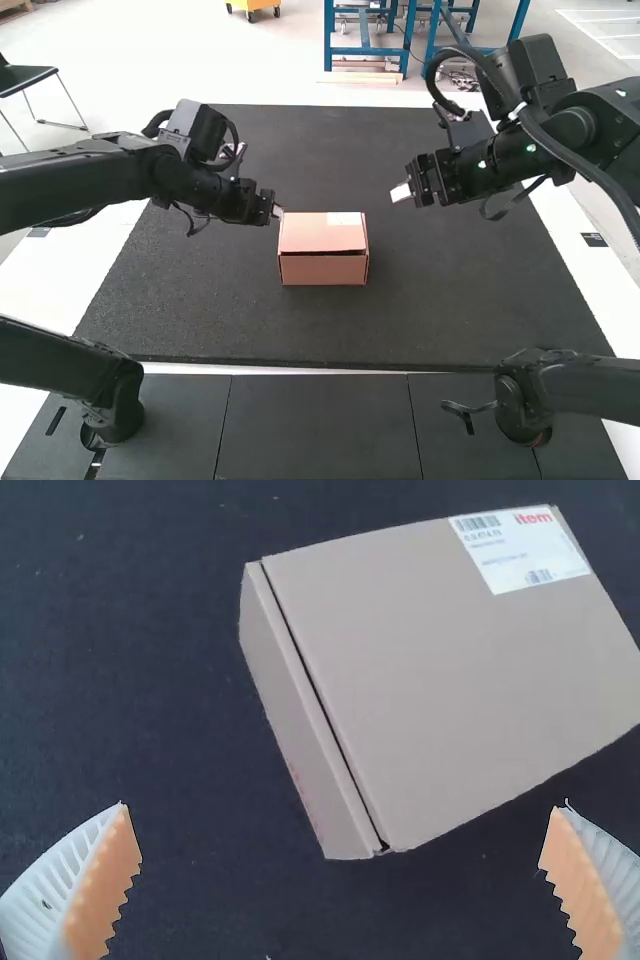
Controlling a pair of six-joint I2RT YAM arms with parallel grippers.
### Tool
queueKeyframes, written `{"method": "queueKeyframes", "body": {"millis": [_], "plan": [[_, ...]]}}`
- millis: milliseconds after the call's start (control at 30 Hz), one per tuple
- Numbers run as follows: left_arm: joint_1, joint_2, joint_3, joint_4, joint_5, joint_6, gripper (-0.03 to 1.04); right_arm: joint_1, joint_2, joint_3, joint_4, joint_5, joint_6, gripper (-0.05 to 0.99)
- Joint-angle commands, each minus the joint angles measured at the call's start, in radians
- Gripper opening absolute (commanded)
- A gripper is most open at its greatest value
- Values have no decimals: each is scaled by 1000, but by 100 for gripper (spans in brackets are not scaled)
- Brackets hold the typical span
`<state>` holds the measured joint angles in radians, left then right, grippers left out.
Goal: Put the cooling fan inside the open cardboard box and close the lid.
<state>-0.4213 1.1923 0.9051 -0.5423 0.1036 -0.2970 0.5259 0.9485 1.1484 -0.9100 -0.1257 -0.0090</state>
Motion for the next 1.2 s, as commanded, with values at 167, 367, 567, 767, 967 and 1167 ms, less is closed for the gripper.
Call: {"method": "queueKeyframes", "body": {"millis": [167, 367, 567, 767, 967, 1167], "plan": [[58, -211, -106, 94, -87, 24, 94, -1, -90, -121, 197, 135, 18, 87], [76, -404, -232, 219, -147, 59, 93, -24, -218, -266, 474, 242, 101, 87], [104, -570, -377, 357, -160, 141, 92, -115, -295, -372, 600, 267, 96, 87], [144, -726, -565, 571, -147, 179, 92, -245, -412, -575, 855, 204, 14, 88], [156, -859, -606, 631, -84, 190, 92, -383, -505, -765, 1054, 100, 12, 88], [156, -950, -669, 679, -39, 240, 92, -509, -542, -892, 1186, -3, 37, 89]]}}
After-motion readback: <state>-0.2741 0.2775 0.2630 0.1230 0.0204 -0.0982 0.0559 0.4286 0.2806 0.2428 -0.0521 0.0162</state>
